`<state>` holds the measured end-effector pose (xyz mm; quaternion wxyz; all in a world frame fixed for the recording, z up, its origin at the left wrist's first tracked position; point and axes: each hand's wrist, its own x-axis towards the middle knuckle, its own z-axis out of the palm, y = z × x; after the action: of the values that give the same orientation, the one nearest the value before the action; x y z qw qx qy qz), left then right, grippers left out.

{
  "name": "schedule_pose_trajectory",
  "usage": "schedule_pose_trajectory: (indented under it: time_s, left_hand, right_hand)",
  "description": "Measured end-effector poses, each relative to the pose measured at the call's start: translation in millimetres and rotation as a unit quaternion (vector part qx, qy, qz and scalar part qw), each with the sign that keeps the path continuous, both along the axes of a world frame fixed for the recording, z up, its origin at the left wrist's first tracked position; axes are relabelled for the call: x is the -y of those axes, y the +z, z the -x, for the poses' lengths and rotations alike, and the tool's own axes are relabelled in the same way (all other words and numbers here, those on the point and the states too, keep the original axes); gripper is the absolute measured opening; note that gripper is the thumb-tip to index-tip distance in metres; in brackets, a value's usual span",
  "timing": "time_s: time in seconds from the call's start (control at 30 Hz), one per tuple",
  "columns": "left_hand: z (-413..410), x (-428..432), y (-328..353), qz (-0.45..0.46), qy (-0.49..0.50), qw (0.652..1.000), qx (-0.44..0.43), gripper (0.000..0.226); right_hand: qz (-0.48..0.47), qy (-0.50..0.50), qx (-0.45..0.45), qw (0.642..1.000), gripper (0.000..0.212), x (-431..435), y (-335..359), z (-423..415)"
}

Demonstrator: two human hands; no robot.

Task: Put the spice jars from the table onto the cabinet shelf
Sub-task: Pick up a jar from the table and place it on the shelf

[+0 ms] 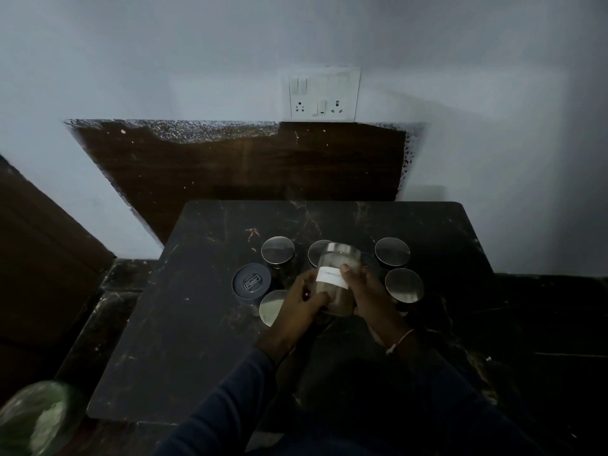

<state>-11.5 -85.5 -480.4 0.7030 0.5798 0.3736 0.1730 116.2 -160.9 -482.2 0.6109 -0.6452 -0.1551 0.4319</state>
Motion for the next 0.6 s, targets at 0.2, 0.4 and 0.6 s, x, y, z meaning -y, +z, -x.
schedule_pose_trajectory:
  time_s: [0.2, 0.4, 0.6]
  left_hand:
    - [-5, -15, 31, -0.051, 0.022, 0.997, 0.062, 0.063]
    - [-10, -39, 74, -0.188, 0.024, 0.980, 0.057, 0.075]
    - [-18, -58, 93, -0.252, 0.031, 0.967, 0.024, 0.080]
  right_hand:
    - [-0.051, 0.060, -0.023, 0.997, 0.023, -18, 43, -19]
    - [-0.104, 0.102, 0.001, 0.989, 0.018, -45, 92, -34]
    - [-0.144, 0.128, 0.009, 0.981, 0.029, -61, 119, -44]
